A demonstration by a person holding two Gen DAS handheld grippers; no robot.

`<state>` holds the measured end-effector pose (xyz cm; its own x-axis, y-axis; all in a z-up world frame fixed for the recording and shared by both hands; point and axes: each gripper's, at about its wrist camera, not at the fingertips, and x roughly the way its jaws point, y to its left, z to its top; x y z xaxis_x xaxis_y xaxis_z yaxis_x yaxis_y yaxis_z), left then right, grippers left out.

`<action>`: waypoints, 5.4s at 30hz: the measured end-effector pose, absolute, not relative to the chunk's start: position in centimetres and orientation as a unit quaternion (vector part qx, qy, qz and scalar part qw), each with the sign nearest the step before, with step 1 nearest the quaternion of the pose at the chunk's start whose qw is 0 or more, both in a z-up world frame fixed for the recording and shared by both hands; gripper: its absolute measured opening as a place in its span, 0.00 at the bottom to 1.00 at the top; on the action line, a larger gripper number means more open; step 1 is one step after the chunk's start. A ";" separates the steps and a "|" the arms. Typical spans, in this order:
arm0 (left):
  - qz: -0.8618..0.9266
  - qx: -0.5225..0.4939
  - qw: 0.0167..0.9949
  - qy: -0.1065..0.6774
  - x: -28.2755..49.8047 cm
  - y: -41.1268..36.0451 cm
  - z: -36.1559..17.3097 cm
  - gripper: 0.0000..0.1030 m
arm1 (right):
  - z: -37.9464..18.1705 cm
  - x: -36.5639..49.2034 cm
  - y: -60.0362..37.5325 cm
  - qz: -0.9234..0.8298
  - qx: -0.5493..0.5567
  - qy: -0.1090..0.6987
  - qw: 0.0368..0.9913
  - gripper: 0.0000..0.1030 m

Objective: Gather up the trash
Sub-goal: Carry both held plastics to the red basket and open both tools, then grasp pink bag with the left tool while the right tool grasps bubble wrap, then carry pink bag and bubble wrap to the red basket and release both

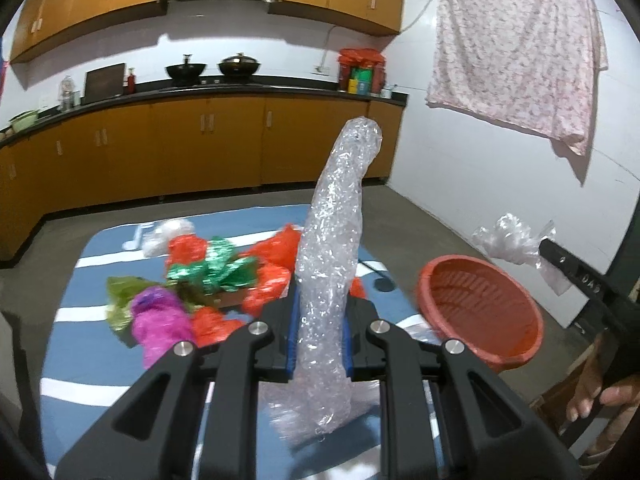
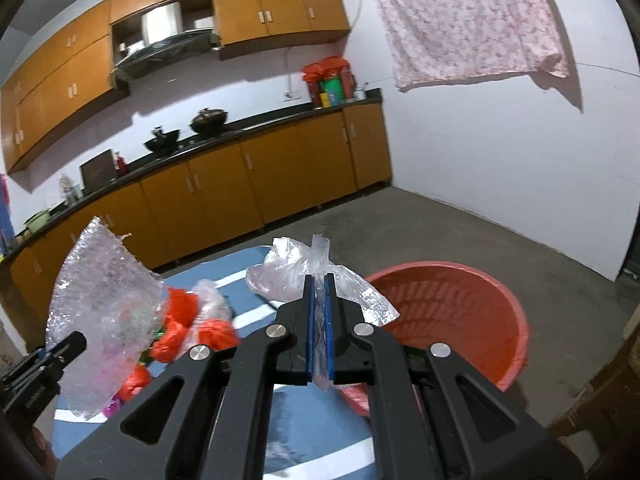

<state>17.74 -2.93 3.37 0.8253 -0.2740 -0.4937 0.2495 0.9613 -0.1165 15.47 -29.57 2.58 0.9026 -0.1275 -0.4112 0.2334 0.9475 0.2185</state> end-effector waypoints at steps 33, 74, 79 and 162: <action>-0.280 -0.016 0.894 0.351 25.9 -21.4 -3.3 0.50 | -2.6 17.3 -41.4 -0.169 0.214 0.219 0.937 0.44; 0.075 -0.059 0.944 0.315 16.8 13.2 -4.6 0.85 | -5.4 18.5 -17.9 -0.011 0.070 0.321 0.944 0.82; 0.059 -0.060 0.942 0.325 18.2 12.4 -5.3 0.85 | -6.5 19.2 -17.4 0.005 0.065 0.346 0.936 0.65; -0.217 -0.027 0.926 0.308 19.9 -8.9 -0.5 0.19 | 0.2 14.5 -34.1 -0.266 0.096 0.213 0.935 0.11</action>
<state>19.85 -8.92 -0.53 0.7164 -0.4187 -0.5580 0.3856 0.9042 -0.1835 14.48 -34.15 0.22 0.7681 -0.4561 -0.4494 0.5377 0.8406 0.0659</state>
